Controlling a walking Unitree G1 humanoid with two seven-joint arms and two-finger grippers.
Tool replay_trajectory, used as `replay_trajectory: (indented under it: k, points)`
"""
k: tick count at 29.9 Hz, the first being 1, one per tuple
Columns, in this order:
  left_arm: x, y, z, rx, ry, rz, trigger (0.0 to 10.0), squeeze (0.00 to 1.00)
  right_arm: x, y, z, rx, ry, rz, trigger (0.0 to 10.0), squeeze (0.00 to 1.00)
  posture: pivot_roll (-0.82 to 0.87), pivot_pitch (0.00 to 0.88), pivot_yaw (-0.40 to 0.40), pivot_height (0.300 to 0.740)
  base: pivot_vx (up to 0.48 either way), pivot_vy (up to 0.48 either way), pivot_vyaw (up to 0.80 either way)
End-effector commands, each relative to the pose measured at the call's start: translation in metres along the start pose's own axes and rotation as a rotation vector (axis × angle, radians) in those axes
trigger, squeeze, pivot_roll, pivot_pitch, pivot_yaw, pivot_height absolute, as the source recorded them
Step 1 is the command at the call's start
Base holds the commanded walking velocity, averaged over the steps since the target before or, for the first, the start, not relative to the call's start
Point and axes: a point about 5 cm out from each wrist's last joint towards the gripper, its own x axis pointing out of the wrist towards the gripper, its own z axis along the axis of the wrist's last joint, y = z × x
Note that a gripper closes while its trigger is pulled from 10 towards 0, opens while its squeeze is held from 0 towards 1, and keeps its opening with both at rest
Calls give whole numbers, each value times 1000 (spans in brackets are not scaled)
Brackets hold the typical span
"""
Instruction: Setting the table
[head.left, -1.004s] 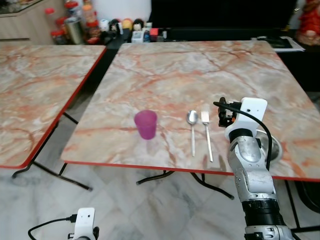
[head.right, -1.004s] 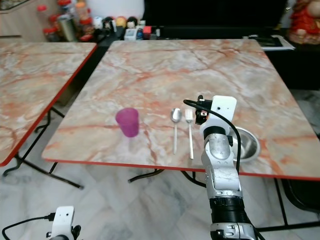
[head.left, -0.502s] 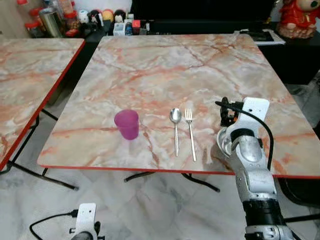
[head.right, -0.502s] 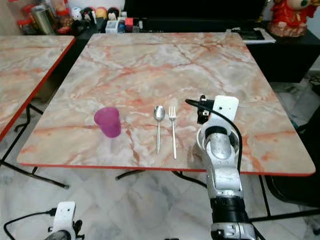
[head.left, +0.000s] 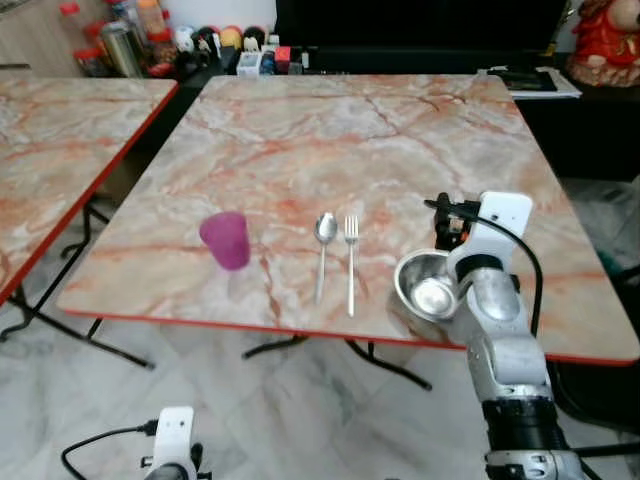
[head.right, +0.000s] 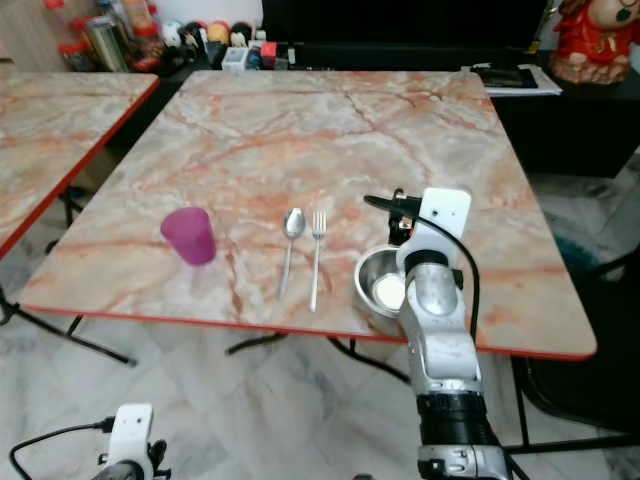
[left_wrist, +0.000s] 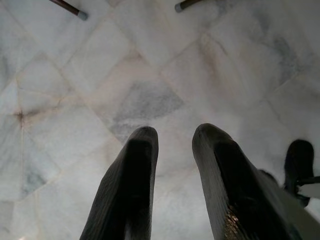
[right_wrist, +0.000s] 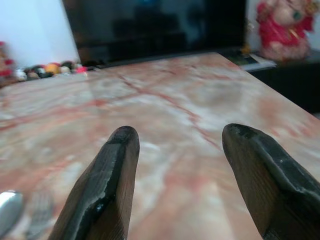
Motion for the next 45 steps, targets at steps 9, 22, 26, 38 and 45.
replay_trajectory:
  k: [9, 22, 26, 38, 45]
  points:
    - [-2, 7, -6, 9, 16, 17, 10000, 0, -8, -2, 12, 67, 25, -25, 10000, 0, -106, 125, 41, 740, 0, 0, 0]
    - [-2, 10, -9, -36, 36, 26, 10000, 0, -7, -1, 11, 53, 51, -19, 10000, 0, -106, 121, 43, 740, 0, 222, -165]
    - [-3, 10, -10, -37, 39, 26, 10000, 0, -7, 0, 10, 52, 48, -14, 10000, 0, -101, 121, 43, 740, 0, 471, 0]
    - [-3, 10, -12, -23, 44, 21, 10000, 0, -3, -10, 11, 47, 51, -50, 10000, 0, -99, 122, 44, 740, 0, 37, 0]
    - [-4, 10, -13, -25, 48, 14, 10000, 0, 2, -22, 13, 39, 48, -83, 10000, 0, -98, 120, 44, 740, 0, 0, 0]
